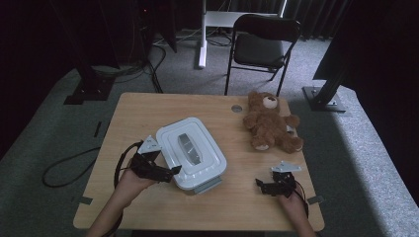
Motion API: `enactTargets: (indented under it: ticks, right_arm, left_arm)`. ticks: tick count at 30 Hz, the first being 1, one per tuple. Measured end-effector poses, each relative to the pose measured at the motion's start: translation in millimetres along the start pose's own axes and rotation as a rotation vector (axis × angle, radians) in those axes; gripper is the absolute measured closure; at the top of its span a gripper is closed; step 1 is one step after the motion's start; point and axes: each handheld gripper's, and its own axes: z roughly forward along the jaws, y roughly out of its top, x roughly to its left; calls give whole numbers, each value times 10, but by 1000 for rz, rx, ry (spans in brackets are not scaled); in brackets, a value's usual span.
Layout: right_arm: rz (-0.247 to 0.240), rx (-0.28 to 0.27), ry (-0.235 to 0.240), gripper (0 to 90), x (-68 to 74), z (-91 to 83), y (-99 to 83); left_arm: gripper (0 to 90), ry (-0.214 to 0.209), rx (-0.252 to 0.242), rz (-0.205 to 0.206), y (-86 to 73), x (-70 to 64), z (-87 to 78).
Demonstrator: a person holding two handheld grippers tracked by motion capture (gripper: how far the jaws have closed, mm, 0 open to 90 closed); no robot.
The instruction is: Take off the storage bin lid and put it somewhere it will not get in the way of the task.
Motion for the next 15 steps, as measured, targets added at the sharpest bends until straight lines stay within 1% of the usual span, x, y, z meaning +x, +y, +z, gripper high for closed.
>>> enactTargets:
  ticks: [1, 2, 4, 6, 10, 12, 15]
  right_arm:
    - [4, -1, 0, 134, -6, -2, -2]
    - [9, -3, -1, 134, -9, -3, -3]
    - [11, 0, -10, 134, -8, -2, -3]
    - [11, 0, -10, 134, -8, -2, -3]
    - [9, -1, -11, 134, -8, -2, -3]
    - [9, 0, -11, 134, -8, -2, -3]
    - [10, 0, -11, 134, -7, -2, -3]
  left_arm:
    - [5, -2, 6, 7, 15, -14, 20]
    - [5, 6, 14, 6, 31, -28, 38]
    - [5, -1, 20, 11, 58, -51, 76]
    - [5, -6, 27, 18, 80, -70, 117]
    - [5, -18, 44, 15, 113, -97, 206]
    - [5, -32, 42, 14, 123, -114, 237]
    - [5, -37, 50, 7, 148, -121, 294]
